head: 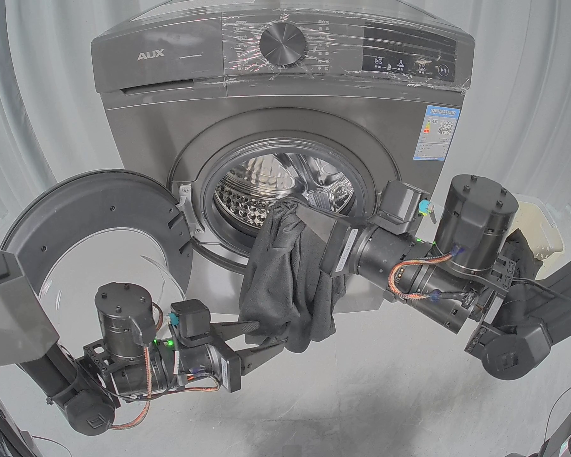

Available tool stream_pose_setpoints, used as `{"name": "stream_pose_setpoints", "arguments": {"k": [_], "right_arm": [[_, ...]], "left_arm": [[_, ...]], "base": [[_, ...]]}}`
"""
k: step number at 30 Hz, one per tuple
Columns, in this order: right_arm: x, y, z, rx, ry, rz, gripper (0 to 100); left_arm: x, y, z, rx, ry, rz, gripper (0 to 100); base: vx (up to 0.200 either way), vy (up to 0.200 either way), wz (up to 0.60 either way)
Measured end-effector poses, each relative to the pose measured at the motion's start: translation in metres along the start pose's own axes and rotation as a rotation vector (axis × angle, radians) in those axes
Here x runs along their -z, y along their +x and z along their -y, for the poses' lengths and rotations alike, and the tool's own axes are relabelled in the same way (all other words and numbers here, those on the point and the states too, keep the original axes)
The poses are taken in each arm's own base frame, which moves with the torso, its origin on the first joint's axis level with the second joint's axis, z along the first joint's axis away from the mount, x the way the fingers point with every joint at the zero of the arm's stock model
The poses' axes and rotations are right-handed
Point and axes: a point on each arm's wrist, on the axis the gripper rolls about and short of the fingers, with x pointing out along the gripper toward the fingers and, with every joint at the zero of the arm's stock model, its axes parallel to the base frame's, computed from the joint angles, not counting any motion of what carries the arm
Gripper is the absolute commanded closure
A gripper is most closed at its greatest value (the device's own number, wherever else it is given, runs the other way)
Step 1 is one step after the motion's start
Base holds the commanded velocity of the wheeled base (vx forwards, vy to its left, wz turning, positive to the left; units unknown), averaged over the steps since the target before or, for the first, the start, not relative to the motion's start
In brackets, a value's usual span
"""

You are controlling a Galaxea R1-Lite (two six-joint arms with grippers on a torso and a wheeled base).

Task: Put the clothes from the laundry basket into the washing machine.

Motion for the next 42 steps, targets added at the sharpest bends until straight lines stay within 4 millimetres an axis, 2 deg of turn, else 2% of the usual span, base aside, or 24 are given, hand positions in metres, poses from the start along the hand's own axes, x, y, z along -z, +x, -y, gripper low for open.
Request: {"name": "stream_pose_setpoints", "arguments": {"k": [4, 9, 25, 38, 39, 42], "right_arm": [[-0.001, 0.000, 0.000, 0.000, 0.000, 0.004, 100], [-0.001, 0.001, -0.001, -0.003, 0.000, 0.005, 100], [0.002, 0.000, -0.003, -0.007, 0.001, -0.004, 100], [0.000, 0.001, 0.001, 0.005, -0.002, 0.001, 100], [0.000, 0.001, 0.001, 0.004, -0.002, 0.001, 100], [0.001, 0.001, -0.001, 0.000, -0.001, 0.001, 100]], "left_arm": [[0.000, -0.010, 0.003, -0.009, -0.012, 0.001, 0], [0.000, -0.010, 0.003, -0.021, -0.009, 0.001, 0], [-0.021, 0.023, -0.012, -0.098, 0.028, 0.100, 0], [-0.023, 0.012, -0.008, -0.100, 0.033, 0.121, 0], [-0.023, 0.011, -0.008, -0.099, 0.033, 0.122, 100], [-0.022, 0.012, -0.009, -0.101, 0.030, 0.115, 100]], "base": [[0.000, 0.000, 0.00], [0.000, 0.000, 0.00], [0.000, 0.000, 0.00], [0.000, 0.000, 0.00], [0.000, 0.000, 0.00], [0.000, 0.000, 0.00]]}}
